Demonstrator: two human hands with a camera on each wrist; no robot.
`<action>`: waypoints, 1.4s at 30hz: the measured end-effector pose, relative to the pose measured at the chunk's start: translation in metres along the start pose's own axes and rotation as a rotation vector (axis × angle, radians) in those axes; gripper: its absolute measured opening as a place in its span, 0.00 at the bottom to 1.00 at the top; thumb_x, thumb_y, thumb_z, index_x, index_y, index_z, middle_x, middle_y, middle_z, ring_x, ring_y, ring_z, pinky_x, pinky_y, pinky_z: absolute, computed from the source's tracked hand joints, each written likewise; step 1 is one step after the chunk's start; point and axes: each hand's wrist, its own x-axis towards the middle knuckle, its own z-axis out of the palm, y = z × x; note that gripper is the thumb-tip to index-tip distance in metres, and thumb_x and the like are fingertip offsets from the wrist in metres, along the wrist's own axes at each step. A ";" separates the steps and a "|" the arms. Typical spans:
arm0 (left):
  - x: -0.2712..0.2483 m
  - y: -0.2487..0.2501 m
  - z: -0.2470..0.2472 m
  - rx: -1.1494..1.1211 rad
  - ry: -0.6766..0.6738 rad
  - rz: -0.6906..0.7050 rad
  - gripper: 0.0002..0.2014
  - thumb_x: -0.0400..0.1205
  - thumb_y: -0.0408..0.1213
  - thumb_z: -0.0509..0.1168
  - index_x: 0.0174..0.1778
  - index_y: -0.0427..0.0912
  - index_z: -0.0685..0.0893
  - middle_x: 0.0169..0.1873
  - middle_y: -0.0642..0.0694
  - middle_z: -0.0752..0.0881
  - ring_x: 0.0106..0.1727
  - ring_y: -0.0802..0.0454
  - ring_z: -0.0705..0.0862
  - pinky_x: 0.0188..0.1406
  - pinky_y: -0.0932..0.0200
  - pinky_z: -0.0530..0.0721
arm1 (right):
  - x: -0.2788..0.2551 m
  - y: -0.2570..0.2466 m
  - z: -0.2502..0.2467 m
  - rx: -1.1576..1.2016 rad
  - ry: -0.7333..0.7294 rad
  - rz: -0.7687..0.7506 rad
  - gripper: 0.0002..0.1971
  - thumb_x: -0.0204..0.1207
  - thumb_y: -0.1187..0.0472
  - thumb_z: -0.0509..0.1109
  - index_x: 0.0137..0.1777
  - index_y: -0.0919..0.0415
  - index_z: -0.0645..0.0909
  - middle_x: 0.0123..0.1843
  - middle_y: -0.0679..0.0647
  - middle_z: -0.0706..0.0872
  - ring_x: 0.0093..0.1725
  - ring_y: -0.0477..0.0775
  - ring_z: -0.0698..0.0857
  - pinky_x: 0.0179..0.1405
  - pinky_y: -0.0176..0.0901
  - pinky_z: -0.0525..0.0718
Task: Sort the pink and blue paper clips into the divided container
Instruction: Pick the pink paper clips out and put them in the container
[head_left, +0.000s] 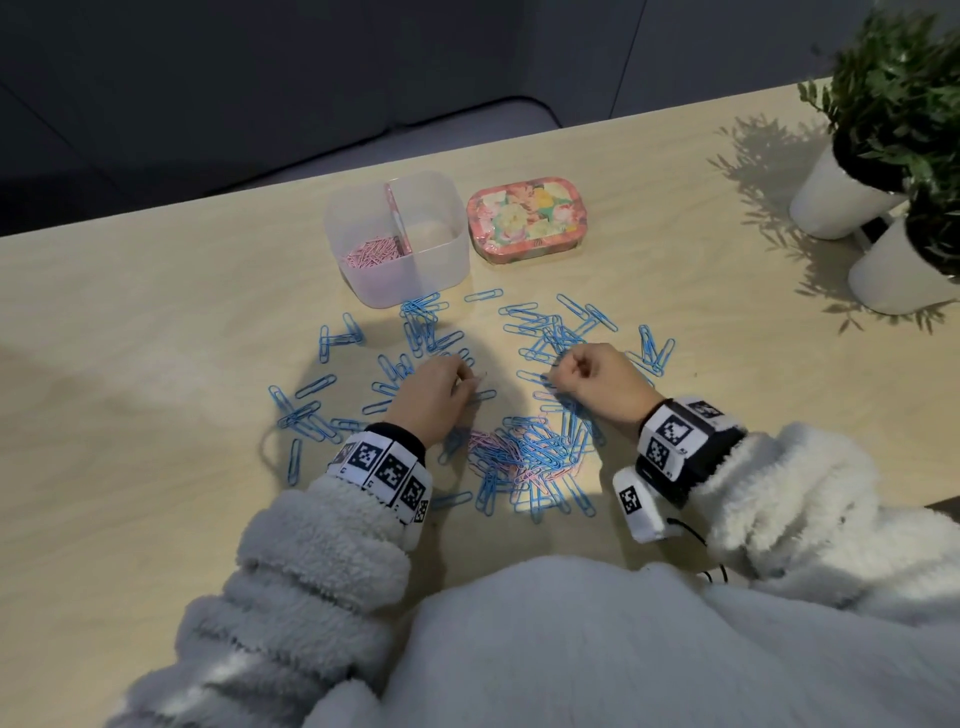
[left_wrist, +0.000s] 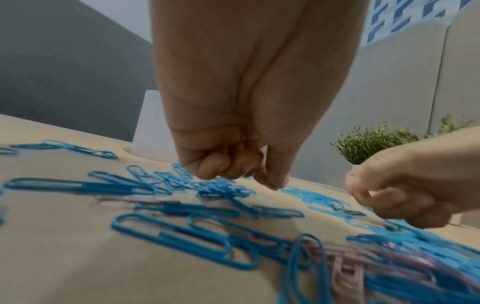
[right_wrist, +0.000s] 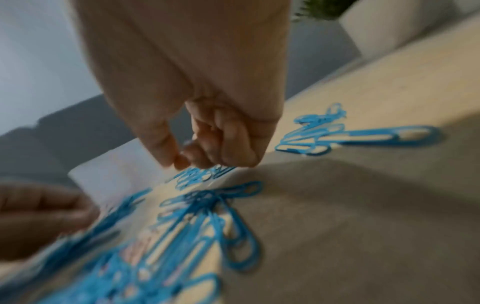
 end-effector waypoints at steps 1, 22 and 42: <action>0.000 0.000 -0.003 -0.053 0.008 -0.007 0.09 0.83 0.38 0.57 0.42 0.37 0.78 0.35 0.45 0.77 0.37 0.48 0.74 0.38 0.54 0.70 | -0.002 0.000 0.002 -0.194 -0.017 -0.059 0.10 0.71 0.56 0.73 0.30 0.52 0.77 0.26 0.46 0.79 0.29 0.49 0.78 0.31 0.43 0.74; -0.031 -0.026 -0.016 -0.517 -0.162 -0.219 0.13 0.85 0.38 0.55 0.38 0.42 0.80 0.27 0.50 0.71 0.29 0.55 0.70 0.27 0.66 0.70 | -0.006 -0.008 -0.020 0.323 0.004 0.106 0.10 0.74 0.71 0.67 0.32 0.63 0.80 0.12 0.44 0.72 0.11 0.40 0.66 0.15 0.26 0.64; -0.046 -0.021 -0.012 0.002 -0.062 -0.060 0.10 0.75 0.46 0.69 0.47 0.44 0.81 0.27 0.56 0.71 0.30 0.58 0.71 0.29 0.61 0.66 | -0.004 -0.023 0.011 -0.039 -0.130 -0.075 0.05 0.76 0.70 0.61 0.41 0.61 0.72 0.29 0.50 0.76 0.28 0.50 0.75 0.35 0.34 0.74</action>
